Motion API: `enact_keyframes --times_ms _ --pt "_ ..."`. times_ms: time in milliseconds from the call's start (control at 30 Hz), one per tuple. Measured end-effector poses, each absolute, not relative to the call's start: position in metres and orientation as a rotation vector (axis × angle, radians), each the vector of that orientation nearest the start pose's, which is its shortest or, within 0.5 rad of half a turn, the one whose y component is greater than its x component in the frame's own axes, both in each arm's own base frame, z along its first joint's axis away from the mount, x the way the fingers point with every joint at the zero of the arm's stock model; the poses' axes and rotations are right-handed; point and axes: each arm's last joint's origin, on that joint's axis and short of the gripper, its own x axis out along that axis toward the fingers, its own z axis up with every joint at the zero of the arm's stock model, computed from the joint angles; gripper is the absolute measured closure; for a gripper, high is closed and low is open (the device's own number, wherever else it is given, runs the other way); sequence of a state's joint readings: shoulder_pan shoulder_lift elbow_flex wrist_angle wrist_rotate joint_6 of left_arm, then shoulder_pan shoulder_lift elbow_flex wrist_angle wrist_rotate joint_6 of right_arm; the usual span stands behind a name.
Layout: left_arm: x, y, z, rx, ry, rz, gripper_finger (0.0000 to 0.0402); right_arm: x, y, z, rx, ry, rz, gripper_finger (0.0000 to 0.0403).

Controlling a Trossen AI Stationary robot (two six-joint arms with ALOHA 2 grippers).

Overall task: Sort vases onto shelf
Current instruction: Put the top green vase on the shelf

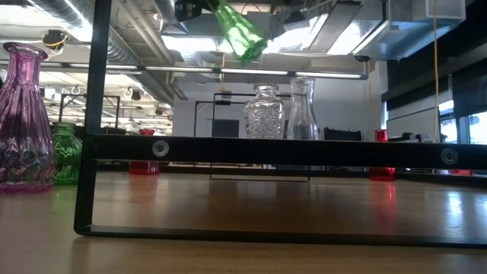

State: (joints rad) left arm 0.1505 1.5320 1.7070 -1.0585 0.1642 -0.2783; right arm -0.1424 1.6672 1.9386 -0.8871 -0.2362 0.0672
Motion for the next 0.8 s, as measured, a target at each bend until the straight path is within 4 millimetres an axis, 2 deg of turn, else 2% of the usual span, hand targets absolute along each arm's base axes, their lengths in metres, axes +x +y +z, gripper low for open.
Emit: enact_keyframes --times_ms 200,333,467,633,800 --pt "0.307 0.045 0.412 -0.412 0.707 0.08 0.038 0.358 -0.03 0.418 0.136 0.662 0.05 0.0081" --pt "0.305 0.045 0.414 -0.419 0.711 0.102 0.038 0.368 -0.027 0.405 0.142 0.711 0.069 0.0092" --pt "0.305 0.045 0.415 -0.435 0.708 0.11 0.038 0.375 -0.026 0.401 0.145 0.702 0.085 0.0107" --pt "0.309 0.044 0.407 -0.441 0.759 0.113 0.038 0.376 -0.026 0.401 0.147 0.694 0.087 0.0138" --pt "0.316 0.045 0.401 -0.439 0.781 0.111 0.0379 0.376 -0.025 0.401 0.163 0.693 0.131 0.0186"
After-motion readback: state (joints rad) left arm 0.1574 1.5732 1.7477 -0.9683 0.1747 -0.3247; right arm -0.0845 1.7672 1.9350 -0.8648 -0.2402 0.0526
